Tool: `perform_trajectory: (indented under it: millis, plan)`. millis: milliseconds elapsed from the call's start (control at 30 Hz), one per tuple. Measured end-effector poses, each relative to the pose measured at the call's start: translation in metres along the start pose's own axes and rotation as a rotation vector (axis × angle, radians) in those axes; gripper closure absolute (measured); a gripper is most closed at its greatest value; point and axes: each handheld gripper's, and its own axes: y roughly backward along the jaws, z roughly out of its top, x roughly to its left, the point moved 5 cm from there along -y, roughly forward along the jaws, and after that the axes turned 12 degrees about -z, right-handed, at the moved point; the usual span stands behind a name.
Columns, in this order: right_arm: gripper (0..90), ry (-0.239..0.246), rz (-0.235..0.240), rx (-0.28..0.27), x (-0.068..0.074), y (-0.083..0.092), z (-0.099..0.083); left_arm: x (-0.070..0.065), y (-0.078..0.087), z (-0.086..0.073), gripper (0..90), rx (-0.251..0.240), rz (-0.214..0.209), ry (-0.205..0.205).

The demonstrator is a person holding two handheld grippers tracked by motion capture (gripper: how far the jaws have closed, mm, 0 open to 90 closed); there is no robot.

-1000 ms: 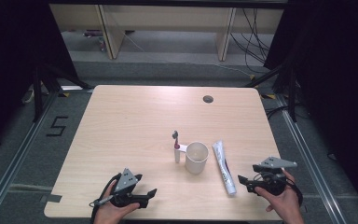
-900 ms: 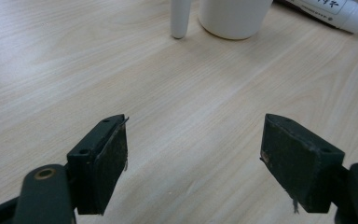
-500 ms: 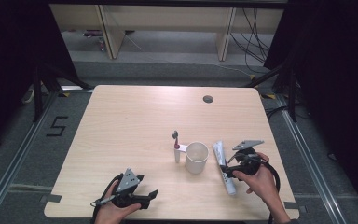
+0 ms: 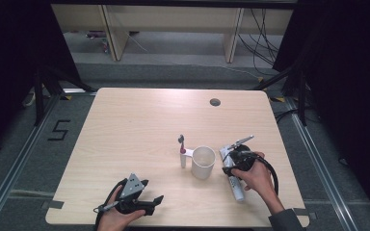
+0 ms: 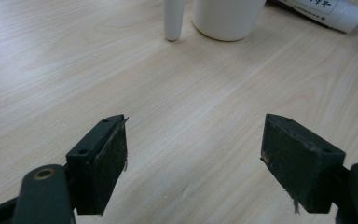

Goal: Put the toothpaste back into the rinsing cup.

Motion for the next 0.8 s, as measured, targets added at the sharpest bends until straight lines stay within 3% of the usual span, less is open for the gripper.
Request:
perform_trajectory:
  millis: [100,133,167,200,233,367,433,500,533,567,633,667,700,733,767,800]
  plan:
    - [43.5,0.001,-0.012,0.022,0.001,-0.002,-0.001,0.001,0.000,0.000,22.0,0.015,0.003,-0.018]
    - [43.6,-0.001,-0.003,0.029,0.001,-0.003,-0.001,-0.001,-0.001,0.001,21.9,0.000,-0.009,-0.003]
    - [44.7,-0.002,-0.002,0.036,0.002,-0.003,-0.001,-0.001,-0.001,0.000,21.9,0.006,0.003,-0.010]
    - [45.0,0.020,-0.018,0.026,-0.001,-0.005,0.000,0.000,-0.001,-0.001,21.9,0.019,0.004,-0.019]
    - [45.0,0.021,-0.006,0.030,-0.001,-0.005,0.000,-0.001,-0.001,-0.001,22.0,0.025,-0.006,-0.016]
    - [47.1,0.000,-0.007,0.054,-0.002,-0.004,0.001,-0.001,-0.001,-0.001,22.0,0.027,-0.007,-0.023]
    - [50.5,0.002,0.010,0.068,-0.002,-0.004,0.001,-0.001,-0.001,-0.001,21.9,0.030,-0.008,-0.025]
    - [55.3,0.008,0.011,0.070,-0.004,-0.003,0.002,-0.003,-0.003,0.000,21.9,-0.004,-0.004,-0.011]
    - [57.7,0.031,0.016,0.075,-0.006,-0.004,0.003,-0.002,-0.003,0.000,22.0,0.002,-0.004,-0.017]
    - [58.9,0.004,0.001,0.093,-0.007,-0.005,0.002,-0.002,-0.003,0.000,22.0,-0.002,-0.001,-0.017]
    - [60.4,0.017,0.000,0.101,-0.010,-0.005,0.002,-0.003,-0.003,0.000,22.0,0.000,-0.008,-0.017]
    - [61.9,0.033,0.021,0.101,-0.010,-0.004,0.004,-0.003,-0.003,0.000,22.0,-0.002,-0.006,-0.013]
    - [64.2,0.010,0.020,0.117,-0.009,-0.002,0.003,-0.002,-0.003,0.000,22.0,0.003,-0.006,-0.023]
    - [66.0,0.030,0.014,0.115,-0.010,-0.002,0.004,-0.002,-0.001,0.000,22.0,0.033,-0.020,-0.034]
    - [66.9,0.055,0.022,0.116,-0.011,-0.001,0.006,-0.002,-0.001,0.000,21.9,0.032,-0.014,-0.035]
    - [67.4,0.036,0.022,0.130,-0.010,-0.001,0.006,-0.004,-0.002,0.000,22.0,0.015,-0.011,-0.024]
